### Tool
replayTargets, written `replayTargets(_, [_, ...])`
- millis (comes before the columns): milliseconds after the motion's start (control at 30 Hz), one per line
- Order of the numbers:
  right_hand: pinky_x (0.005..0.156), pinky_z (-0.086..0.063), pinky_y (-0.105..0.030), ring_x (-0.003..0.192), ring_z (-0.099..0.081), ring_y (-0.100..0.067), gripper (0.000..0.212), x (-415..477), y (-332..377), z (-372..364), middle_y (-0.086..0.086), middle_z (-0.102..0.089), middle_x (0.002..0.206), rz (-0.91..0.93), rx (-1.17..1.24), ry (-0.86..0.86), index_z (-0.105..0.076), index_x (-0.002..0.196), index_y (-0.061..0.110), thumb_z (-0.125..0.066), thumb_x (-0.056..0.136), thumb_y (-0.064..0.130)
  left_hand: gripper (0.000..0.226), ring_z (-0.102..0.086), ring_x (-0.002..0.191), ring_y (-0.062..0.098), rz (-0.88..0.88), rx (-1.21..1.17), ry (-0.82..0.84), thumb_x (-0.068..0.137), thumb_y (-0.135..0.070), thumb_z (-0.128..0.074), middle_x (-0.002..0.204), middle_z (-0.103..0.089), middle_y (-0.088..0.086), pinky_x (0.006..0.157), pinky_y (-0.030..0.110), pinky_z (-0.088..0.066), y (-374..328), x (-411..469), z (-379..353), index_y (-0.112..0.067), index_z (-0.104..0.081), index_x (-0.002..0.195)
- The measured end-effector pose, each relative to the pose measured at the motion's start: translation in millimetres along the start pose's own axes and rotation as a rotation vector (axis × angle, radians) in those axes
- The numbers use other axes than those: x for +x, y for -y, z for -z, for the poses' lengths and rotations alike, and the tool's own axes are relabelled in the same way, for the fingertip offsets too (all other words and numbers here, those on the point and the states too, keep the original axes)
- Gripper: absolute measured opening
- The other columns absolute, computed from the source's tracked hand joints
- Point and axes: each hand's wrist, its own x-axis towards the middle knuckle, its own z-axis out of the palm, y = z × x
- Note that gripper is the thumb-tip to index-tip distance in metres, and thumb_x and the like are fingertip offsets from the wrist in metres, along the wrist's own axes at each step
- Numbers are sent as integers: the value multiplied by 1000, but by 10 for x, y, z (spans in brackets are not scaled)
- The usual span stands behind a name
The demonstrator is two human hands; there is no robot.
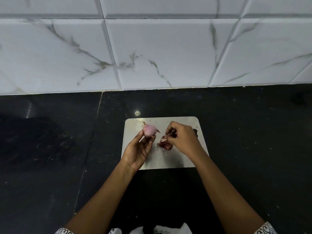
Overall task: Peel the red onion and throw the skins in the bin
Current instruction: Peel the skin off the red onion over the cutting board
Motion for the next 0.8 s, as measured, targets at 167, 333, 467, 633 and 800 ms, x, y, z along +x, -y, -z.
replayTargets(167, [72,-54,-21,88,-62,-8,25,36,88,43,4,-58,109,105,51,102,-63,103,20,-67,81,8,22,-73,76,18,-44,94,8,72,-16,-71,90,-73,14,60,21,-58,5,8,-26,-3,-74,89])
replayTargets(333, [77,-46,-20,93,-57,-5,34,131,204,57,5,-56,114,335,-59,135,-59,112,21,-70,80,16,27,-72,78,14,-81,190,62,86,-15,-51,90,-74,9,74,21,-58,-30,-28,-110,-9,-78,84])
replayTargets(467, [71,-49,-22,86,-59,-7,27,214,239,147,7,-58,103,348,-72,177,-61,101,17,-73,77,15,23,-72,75,14,-79,271,65,79,-18,-57,86,-74,8,70,19,-57,-53,-56,-133,-11,-78,84])
replayTargets(633, [77,-52,-31,88,-59,-9,19,267,249,179,6,-58,100,392,-136,208,-62,91,16,-74,76,17,22,-72,74,15,-92,323,51,78,-19,-59,85,-73,9,65,18,-58,-72,-44,-124,-9,-75,89])
replayTargets(800, [70,-48,-14,83,-60,-4,12,281,197,201,8,-58,91,318,-16,213,-65,81,15,-76,75,14,21,-71,69,13,-109,350,55,83,-17,-55,81,-73,8,58,17,-57,-91,-55,-153,-7,-70,95])
